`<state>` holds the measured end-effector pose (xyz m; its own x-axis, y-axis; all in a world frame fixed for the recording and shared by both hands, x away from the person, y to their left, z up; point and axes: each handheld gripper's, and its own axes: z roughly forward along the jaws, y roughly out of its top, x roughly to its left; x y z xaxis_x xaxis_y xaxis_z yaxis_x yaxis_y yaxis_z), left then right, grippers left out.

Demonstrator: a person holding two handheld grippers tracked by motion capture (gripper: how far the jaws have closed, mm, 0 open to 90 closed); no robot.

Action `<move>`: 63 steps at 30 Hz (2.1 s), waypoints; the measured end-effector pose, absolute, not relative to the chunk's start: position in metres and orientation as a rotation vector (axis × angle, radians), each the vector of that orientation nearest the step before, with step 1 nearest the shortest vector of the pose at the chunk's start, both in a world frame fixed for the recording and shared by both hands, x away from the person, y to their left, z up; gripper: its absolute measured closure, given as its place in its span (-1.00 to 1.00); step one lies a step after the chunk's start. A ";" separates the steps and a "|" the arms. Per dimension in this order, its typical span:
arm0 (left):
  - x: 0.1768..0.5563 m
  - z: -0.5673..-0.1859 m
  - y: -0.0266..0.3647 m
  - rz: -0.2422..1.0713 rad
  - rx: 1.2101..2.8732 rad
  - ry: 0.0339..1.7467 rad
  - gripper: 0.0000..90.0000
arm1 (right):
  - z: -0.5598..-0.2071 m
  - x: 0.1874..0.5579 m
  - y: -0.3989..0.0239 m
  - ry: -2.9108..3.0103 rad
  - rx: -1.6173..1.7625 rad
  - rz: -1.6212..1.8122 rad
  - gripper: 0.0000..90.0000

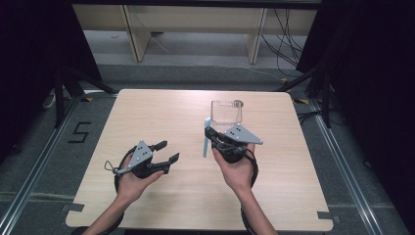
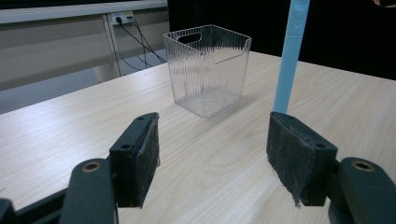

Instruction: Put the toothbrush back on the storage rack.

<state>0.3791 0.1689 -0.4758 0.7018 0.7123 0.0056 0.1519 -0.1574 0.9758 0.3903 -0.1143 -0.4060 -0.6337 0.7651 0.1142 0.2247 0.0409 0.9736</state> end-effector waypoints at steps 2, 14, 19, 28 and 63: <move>0.378 -0.476 0.171 0.570 1.689 0.706 -0.24 | -0.405 0.390 -0.117 1.880 1.003 1.622 0.92; 0.370 -0.481 0.186 0.568 1.692 0.762 -0.28 | -0.399 0.392 -0.134 1.834 1.029 1.558 0.91; 0.370 -0.483 0.192 0.572 1.687 0.786 -0.29 | -0.396 0.395 -0.140 1.827 1.019 1.524 0.91; 0.369 -0.488 0.203 0.578 1.697 0.819 -0.31 | -0.392 0.401 -0.148 1.814 1.042 1.504 0.91; 0.370 -0.493 0.208 0.572 1.700 0.847 -0.34 | -0.370 0.429 -0.181 1.702 1.071 1.427 0.91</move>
<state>0.3699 0.2075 -0.4927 0.6283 0.7767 -0.0452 0.2486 -0.1454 0.9576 0.4293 -0.1809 -0.3699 -0.4444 0.8957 0.0158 0.1720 0.0680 0.9828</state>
